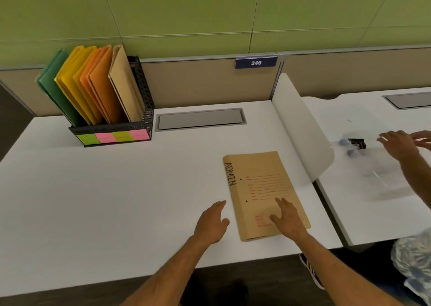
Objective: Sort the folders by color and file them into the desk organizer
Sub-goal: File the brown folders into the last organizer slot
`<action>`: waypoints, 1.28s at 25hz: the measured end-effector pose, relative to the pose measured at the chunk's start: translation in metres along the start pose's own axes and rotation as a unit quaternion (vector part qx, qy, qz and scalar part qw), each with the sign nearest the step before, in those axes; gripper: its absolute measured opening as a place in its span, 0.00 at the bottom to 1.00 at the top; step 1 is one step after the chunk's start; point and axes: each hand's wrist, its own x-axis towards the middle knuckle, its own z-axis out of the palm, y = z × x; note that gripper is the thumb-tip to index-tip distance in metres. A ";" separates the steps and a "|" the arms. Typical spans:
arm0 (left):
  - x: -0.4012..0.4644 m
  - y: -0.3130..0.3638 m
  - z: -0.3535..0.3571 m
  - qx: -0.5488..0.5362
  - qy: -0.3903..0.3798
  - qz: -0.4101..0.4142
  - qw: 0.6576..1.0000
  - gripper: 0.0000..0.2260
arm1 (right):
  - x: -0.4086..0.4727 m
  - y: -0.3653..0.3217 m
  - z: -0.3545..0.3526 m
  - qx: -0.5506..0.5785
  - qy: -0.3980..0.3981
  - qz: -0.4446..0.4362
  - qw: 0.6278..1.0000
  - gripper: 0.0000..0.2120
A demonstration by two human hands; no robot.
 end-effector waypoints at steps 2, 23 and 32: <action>0.004 0.005 0.011 -0.014 -0.017 -0.015 1.000 0.28 | 0.001 0.014 -0.002 -0.034 -0.004 0.034 0.999 0.35; 0.046 0.026 0.054 -0.363 -0.089 -0.217 0.902 0.23 | 0.008 0.079 -0.008 -0.074 -0.157 0.001 0.985 0.35; 0.021 0.007 0.007 -0.394 0.047 -0.170 0.902 0.15 | 0.003 0.031 0.006 0.047 -0.132 -0.016 0.990 0.25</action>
